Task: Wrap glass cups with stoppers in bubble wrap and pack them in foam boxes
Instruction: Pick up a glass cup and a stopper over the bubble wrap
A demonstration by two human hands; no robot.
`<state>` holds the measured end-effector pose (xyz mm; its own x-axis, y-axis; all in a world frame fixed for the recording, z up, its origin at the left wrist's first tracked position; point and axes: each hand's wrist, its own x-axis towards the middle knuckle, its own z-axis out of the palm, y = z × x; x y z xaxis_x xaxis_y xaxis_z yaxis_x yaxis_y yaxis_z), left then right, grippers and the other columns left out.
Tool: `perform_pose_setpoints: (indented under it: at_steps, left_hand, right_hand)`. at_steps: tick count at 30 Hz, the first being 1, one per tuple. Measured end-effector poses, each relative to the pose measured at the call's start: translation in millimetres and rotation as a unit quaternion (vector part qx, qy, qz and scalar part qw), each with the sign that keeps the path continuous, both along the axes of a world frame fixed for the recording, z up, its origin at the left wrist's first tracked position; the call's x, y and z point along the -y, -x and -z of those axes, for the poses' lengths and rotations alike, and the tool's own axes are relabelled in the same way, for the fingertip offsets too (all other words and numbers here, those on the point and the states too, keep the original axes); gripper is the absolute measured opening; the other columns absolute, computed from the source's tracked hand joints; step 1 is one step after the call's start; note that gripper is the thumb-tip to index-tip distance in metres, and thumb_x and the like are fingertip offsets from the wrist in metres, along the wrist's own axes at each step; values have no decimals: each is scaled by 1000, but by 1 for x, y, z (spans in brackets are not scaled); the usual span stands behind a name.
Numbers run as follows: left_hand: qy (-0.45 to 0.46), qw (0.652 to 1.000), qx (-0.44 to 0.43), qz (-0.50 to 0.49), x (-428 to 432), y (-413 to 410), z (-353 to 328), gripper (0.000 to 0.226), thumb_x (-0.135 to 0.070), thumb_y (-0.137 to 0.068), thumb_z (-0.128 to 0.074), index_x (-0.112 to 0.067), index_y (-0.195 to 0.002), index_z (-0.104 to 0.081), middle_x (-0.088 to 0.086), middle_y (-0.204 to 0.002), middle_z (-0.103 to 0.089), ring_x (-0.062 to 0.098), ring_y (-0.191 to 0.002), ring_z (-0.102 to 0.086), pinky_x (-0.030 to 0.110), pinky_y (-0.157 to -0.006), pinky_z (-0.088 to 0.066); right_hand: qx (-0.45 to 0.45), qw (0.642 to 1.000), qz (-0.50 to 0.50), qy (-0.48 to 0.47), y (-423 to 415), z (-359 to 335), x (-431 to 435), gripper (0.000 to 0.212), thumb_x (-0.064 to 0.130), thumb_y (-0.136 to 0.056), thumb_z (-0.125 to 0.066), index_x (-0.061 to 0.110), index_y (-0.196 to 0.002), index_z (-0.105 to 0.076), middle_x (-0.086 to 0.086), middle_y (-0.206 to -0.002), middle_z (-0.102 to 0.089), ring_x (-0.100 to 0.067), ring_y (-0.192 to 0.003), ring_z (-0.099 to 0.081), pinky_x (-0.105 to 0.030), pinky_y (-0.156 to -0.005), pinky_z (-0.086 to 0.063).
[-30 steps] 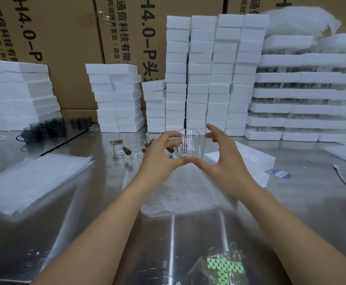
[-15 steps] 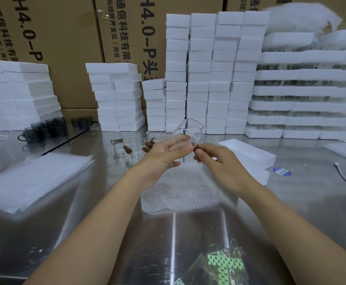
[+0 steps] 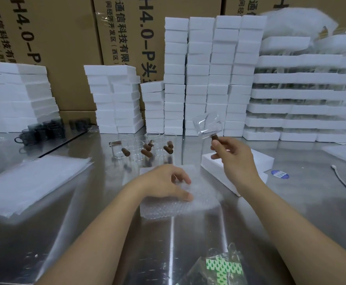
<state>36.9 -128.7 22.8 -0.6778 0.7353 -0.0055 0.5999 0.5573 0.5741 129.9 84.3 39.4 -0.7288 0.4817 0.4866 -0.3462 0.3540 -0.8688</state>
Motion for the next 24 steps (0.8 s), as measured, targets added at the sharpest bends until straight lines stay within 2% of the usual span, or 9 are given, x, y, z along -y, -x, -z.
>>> perform_pose_setpoints:
  at_steps: [3, 6, 8, 11, 13, 15, 18, 21, 24]
  left_hand:
    - [-3, 996, -74, -52, -2, -1, 3, 42, -67, -82, -83, -40, -111, -69, -17, -113, -66, 5, -102, -63, 29, -89, -51]
    - [20, 974, -192, -114, -5, -3, 6, 35, -71, -89, -70, -40, -104, -63, -18, -106, -64, 7, -96, -63, 33, -78, -49]
    - [-11, 965, -226, -130, -8, -7, 6, 38, -78, -87, -64, -41, -98, -61, -19, -104, -62, 4, -92, -60, 33, -72, -44]
    - [-37, 976, -186, -105, -12, -9, 5, 50, -87, -74, -63, -39, -87, -60, -17, -95, -63, 1, -82, -61, 31, -66, -44]
    - [7, 983, -171, -67, -14, -12, 7, 54, -90, -70, -63, -38, -85, -60, -15, -90, -64, 3, -80, -61, 31, -67, -47]
    - [27, 982, -181, -51, -16, -12, 11, 50, -85, -75, -64, -36, -85, -61, -13, -86, -65, 5, -79, -62, 34, -69, -51]
    - [6, 980, -190, -64, -16, -10, 13, 29, -62, -91, -68, -33, -85, -64, -14, -85, -67, 5, -82, -63, 36, -76, -57]
    - [-17, 976, -196, -93, -16, -11, 10, 19, -50, -96, -65, -34, -87, -69, -16, -84, -68, 1, -79, -61, 30, -68, -48]
    - [-67, 966, -194, -159, -17, -11, 7, 20, -48, -97, -63, -33, -87, -71, -16, -86, -69, 1, -76, -59, 26, -60, -38]
  right_hand:
    - [-9, 996, -22, 83, -2, -6, -1, 12, 31, -100, -70, 26, -111, -71, 8, -99, -79, -11, -73, -75, -27, -73, -49]
    - [4, 990, -38, 139, -2, -8, -1, 20, 32, -99, -71, 22, -115, -67, 9, -102, -80, -11, -65, -71, -29, -74, -48]
    - [10, 985, -48, 167, -2, -7, -1, 20, 34, -100, -70, 23, -116, -64, 10, -106, -80, -10, -63, -69, -29, -73, -47]
    - [14, 974, -71, 215, -2, -7, -1, 21, 36, -102, -67, 24, -118, -63, 12, -112, -79, -9, -67, -69, -28, -70, -48]
    - [23, 961, -115, 250, -2, -9, -5, 21, 38, -103, -66, 24, -119, -63, 12, -116, -79, -8, -71, -70, -26, -70, -48]
    - [46, 948, -167, 267, -2, -10, -8, 21, 38, -103, -67, 24, -118, -66, 9, -121, -78, -8, -76, -72, -26, -71, -47]
    - [73, 949, -184, 245, -1, -8, -8, 22, 36, -100, -71, 23, -117, -70, 4, -120, -78, -8, -78, -71, -26, -73, -47]
    - [83, 958, -173, 214, -2, -8, -4, 20, 41, -100, -69, 24, -111, -72, 4, -113, -80, -8, -76, -70, -26, -72, -46]
    - [124, 969, -150, 154, -4, -10, 0, 26, 44, -103, -62, 21, -104, -75, 3, -103, -81, -8, -73, -68, -26, -69, -44]
